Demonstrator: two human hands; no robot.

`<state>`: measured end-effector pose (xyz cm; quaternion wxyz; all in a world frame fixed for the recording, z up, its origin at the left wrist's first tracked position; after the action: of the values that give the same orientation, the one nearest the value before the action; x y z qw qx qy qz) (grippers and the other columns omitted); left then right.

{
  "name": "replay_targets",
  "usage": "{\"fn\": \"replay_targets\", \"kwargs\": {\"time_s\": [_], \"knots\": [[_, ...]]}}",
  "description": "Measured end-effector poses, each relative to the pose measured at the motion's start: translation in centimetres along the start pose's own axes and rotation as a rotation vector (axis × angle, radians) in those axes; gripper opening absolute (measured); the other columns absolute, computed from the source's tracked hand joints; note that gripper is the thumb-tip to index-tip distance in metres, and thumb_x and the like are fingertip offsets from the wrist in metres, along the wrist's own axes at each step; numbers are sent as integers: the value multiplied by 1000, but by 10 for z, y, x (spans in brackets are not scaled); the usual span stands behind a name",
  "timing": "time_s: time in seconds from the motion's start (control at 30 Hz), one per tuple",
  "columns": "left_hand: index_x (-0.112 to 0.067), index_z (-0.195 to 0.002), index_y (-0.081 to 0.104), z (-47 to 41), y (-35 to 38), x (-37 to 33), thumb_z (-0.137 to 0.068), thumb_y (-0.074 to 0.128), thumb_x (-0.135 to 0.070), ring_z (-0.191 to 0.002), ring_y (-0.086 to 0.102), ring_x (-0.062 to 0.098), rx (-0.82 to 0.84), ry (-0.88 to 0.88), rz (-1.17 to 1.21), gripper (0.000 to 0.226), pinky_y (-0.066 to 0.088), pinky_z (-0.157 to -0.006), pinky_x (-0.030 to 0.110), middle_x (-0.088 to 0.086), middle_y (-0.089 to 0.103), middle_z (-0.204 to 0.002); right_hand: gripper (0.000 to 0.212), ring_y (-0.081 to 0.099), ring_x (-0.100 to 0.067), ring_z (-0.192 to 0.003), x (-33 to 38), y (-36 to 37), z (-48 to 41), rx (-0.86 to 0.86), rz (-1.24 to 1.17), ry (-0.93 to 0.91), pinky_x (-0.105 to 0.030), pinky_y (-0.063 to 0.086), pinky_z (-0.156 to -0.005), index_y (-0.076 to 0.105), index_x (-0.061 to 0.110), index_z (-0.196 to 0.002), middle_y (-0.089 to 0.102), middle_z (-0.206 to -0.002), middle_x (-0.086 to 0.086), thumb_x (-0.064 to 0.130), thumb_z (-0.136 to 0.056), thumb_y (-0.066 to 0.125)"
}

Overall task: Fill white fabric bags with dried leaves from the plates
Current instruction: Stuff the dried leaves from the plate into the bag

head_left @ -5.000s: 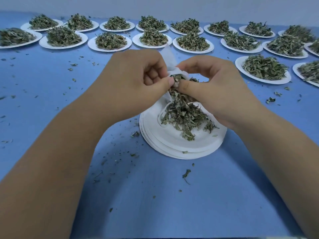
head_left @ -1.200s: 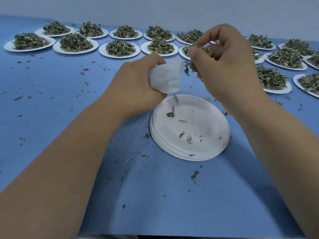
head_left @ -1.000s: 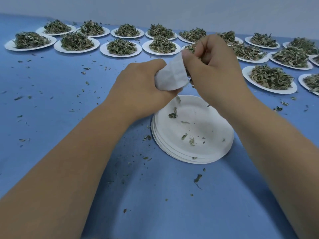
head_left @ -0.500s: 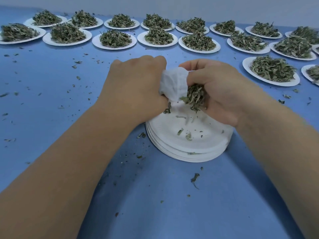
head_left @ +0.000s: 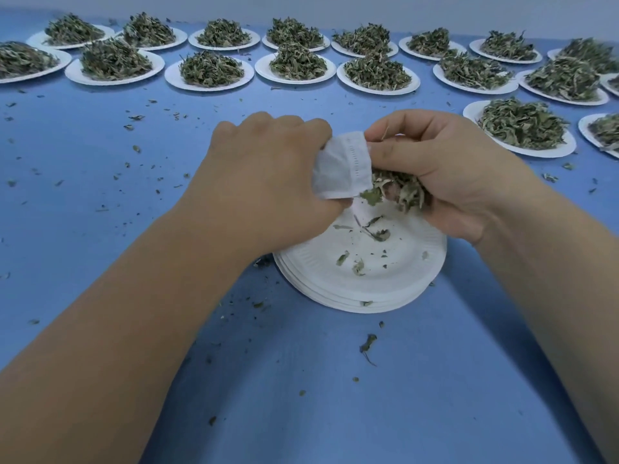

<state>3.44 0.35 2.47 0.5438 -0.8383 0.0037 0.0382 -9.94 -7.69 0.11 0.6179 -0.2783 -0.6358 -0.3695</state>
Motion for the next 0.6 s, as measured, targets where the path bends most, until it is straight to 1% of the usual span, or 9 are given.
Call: {"fn": "replay_targets", "kwargs": {"time_s": [0.07,0.13,0.2,0.27,0.3,0.37,0.43,0.53,0.6], "knots": [[-25,-100,54,0,1,-4,-78,61,-57,-80,51,25,-5,0,106,39,38,-72,39,-7,52,-79,16,57,-19,-62,0,0,1,9,47,-11,-29,49,-59,70,13,-75,64,-72,-8,9,-66,83],[-25,-107,54,-1,5,-2,-77,66,-46,-78,53,24,13,-40,191,38,34,-68,35,-7,56,-80,17,51,-13,-53,0,1,2,-2,128,-25,-21,40,-45,71,15,-73,58,-67,-7,3,-79,80],[-25,-107,55,0,8,-1,-75,68,-41,-74,53,21,36,-57,210,38,32,-63,33,-6,56,-79,20,43,-11,-48,-1,2,2,-6,208,-38,-22,37,-43,73,15,-71,51,-65,-8,0,-82,78],[-24,-98,54,1,8,-4,-70,64,-41,-69,52,17,49,-44,232,34,30,-56,32,-6,53,-75,18,38,-12,-47,-2,3,3,0,286,-52,-24,34,-43,75,13,-74,49,-62,-5,-3,-82,78],[-25,-95,54,1,9,-5,-69,64,-40,-68,52,17,55,-38,251,32,32,-55,32,-5,53,-74,16,37,-12,-47,-2,4,4,-10,340,-67,-24,32,-43,76,11,-76,49,-59,-2,-3,-83,77],[-28,-104,57,1,8,-7,-73,67,-38,-72,56,18,55,-42,303,35,41,-58,33,-6,58,-80,11,36,-11,-46,1,3,5,-36,439,-105,-23,30,-43,77,11,-79,51,-57,1,0,-83,78],[-31,-113,57,0,6,-6,-71,64,-42,-76,56,18,38,-51,359,44,45,-62,34,-10,60,-85,13,35,-11,-49,2,4,6,-25,410,-102,-21,28,-42,80,14,-80,53,-60,0,2,-84,78],[-32,-119,56,-1,3,0,-73,71,-46,-83,56,22,25,-71,353,51,48,-69,37,-11,62,-94,30,39,-13,-55,5,6,7,50,289,-92,-22,26,-42,83,23,-78,58,-63,-1,-3,-86,70],[-32,-121,55,0,1,3,-72,72,-45,-83,55,22,14,-82,352,54,47,-70,36,-11,60,-95,31,38,-17,-54,7,12,9,123,300,-117,-24,26,-44,83,23,-87,58,-68,-5,-3,-86,66]]}}
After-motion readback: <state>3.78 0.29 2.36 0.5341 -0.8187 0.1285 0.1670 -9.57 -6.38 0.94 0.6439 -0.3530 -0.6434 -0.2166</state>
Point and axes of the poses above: each hand's wrist, its own z-axis away from the middle knuckle, its own y-axis out of the palm, x = y × z, the point moved 7 cm from there along -z, towards the middle knuckle
